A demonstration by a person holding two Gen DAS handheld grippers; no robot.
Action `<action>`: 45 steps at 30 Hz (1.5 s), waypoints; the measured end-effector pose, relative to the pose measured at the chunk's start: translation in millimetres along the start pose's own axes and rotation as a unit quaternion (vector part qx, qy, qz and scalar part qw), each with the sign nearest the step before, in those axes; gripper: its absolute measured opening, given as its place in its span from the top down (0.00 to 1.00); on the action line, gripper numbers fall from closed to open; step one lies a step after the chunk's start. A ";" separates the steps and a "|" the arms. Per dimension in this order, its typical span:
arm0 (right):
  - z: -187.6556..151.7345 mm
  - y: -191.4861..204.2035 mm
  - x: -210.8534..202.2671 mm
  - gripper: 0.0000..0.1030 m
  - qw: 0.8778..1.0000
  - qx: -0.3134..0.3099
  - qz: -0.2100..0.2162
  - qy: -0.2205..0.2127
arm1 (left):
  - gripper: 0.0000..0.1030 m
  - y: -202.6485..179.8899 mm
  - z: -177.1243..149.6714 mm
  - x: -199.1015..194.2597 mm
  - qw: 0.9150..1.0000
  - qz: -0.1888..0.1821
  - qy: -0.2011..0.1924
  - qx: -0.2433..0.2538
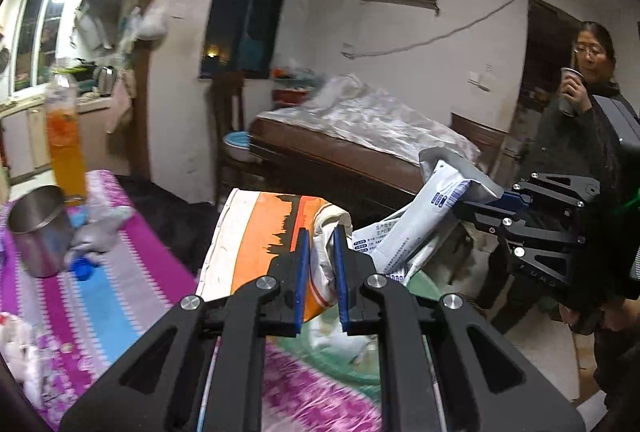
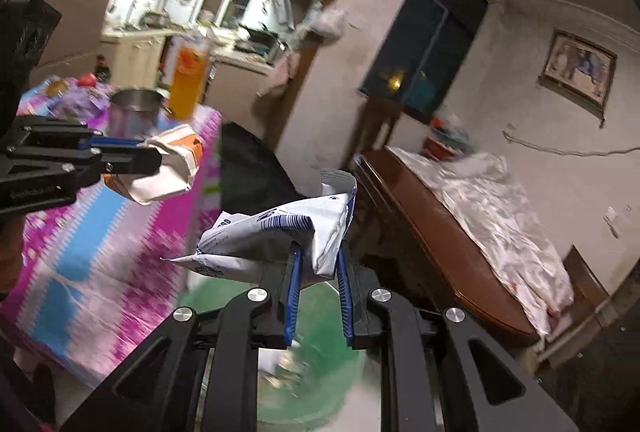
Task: Collect trash
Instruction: 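Carry the packaging and plastic bag in both tools over the green trash bin, then open both tools to drop the packaging and plastic bag into the bin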
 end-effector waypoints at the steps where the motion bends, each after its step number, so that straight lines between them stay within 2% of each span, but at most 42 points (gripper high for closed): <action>1: -2.5 -6.9 3.0 0.82 1.000 0.001 -0.005 0.006 | 0.90 -4.8 -0.6 5.9 1.000 -0.007 0.001 -0.001; 7: -26.6 -35.9 31.7 0.82 0.999 0.000 -0.030 0.045 | 0.90 -29.8 -7.3 48.3 0.998 -0.053 0.019 -0.013; 14: -49.3 -41.7 60.0 0.82 0.996 -0.005 -0.036 0.087 | 0.90 -43.2 -28.9 81.0 0.994 -0.083 0.051 -0.039; 23: -76.6 -45.3 88.7 0.82 0.992 -0.007 -0.032 0.122 | 0.90 -48.7 -47.4 102.8 0.991 -0.092 0.081 -0.050; 36: -82.8 -49.5 101.9 0.82 0.991 0.009 -0.014 0.130 | 0.90 -52.0 -44.9 122.0 0.990 -0.091 0.097 -0.049; 45: -91.1 -55.9 115.6 0.82 0.988 0.041 0.017 0.145 | 0.90 -52.2 -45.8 126.1 0.990 -0.081 0.105 -0.050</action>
Point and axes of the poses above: each gripper's, at about its wrist camera, not at the fingertips, and x roughly the way its jaws point, y to its left, z to its top, the point moved 1 cm from there along x, roughly the way its jaws point, and after that the axes turned 15 degrees about x, right-handed, at the moved point
